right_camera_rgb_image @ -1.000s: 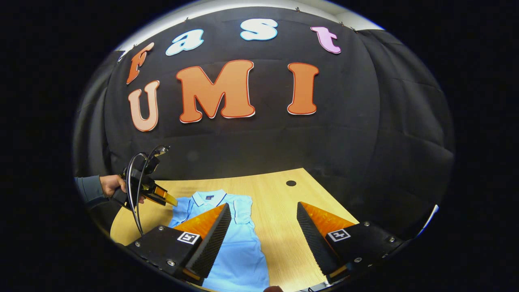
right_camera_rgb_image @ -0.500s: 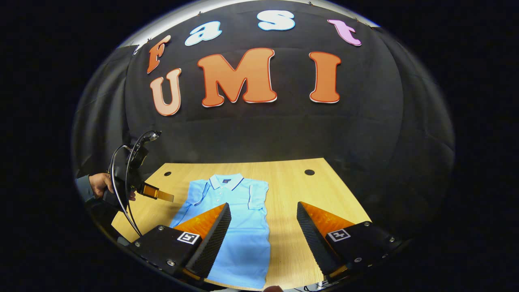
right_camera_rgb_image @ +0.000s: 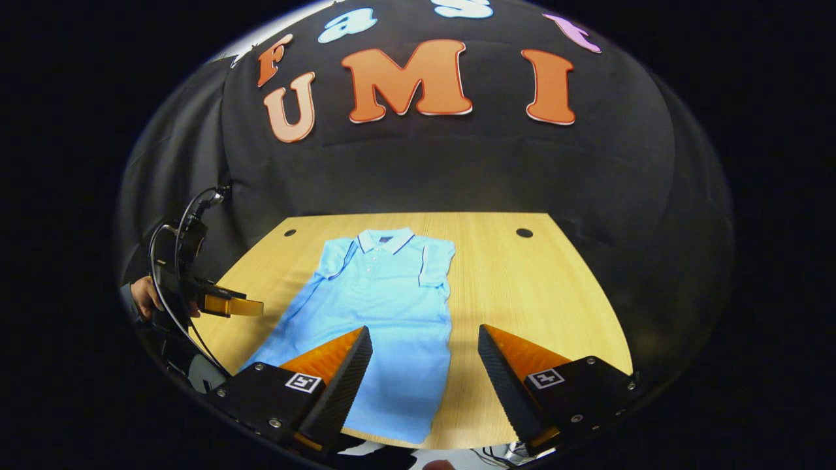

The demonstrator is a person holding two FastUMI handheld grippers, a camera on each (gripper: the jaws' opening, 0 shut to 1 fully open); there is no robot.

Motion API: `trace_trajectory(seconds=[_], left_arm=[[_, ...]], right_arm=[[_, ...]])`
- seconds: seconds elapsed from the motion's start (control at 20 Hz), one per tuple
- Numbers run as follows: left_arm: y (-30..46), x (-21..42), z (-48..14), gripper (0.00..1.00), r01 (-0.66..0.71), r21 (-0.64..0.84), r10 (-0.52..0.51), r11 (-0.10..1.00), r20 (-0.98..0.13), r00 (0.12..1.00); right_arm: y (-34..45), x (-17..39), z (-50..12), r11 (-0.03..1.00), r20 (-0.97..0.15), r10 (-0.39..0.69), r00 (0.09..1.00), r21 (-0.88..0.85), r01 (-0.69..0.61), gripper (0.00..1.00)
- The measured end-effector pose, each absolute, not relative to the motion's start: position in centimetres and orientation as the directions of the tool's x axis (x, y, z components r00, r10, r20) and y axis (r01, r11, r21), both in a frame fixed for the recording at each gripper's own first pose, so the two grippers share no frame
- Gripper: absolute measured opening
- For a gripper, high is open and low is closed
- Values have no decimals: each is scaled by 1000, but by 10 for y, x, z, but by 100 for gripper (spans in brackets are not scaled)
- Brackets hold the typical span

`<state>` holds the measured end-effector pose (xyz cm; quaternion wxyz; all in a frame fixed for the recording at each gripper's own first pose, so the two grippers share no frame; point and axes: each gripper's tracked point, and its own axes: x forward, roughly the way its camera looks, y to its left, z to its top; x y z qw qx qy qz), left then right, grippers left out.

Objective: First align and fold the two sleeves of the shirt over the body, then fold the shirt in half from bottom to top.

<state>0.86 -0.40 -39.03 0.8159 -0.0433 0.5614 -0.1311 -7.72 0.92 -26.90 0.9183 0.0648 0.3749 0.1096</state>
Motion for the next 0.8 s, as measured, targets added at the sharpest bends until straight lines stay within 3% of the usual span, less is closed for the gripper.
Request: trace_trajectory(seconds=[0.25, 0.8], left_arm=[[-3, -40, -410, 100, 129, -219, -248, 967, -925, 287], [11, -119, -451, 100, 195, -140, -178, 971, -965, 195]], right_arm=[[19, -100, -309, 961, -746, 275, 606, 202, -187, 99], [29, -171, -402, 949, -887, 298, 353, 234, -212, 99]])
